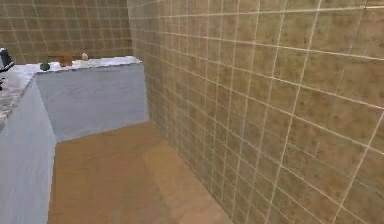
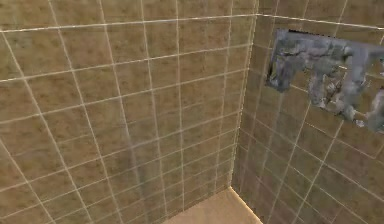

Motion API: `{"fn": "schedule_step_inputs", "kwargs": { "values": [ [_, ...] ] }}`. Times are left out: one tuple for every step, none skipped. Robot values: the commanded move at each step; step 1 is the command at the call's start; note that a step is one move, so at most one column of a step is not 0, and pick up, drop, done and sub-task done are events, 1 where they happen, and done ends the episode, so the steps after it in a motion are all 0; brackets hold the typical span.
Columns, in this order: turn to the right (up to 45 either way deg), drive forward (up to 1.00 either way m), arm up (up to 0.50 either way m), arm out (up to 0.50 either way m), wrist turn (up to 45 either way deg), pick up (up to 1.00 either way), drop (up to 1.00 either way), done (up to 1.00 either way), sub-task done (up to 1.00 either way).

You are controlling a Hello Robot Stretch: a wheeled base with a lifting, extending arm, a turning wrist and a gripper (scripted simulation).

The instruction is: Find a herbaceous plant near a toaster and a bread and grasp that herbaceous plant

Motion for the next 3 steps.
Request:
{"fn": "schedule_step_inputs", "kwargs": {
  "values": [
    [-27.0,0.0,0.0,0.0,0.0,0.0,0.0,0.0,0.0],
    [0.0,1.0,0.0,0.0,0.0,0.0,0.0,0.0,0.0],
    [-3.0,0.0,0.0,0.0,0.0,0.0,0.0,0.0,0.0]
  ]
}}
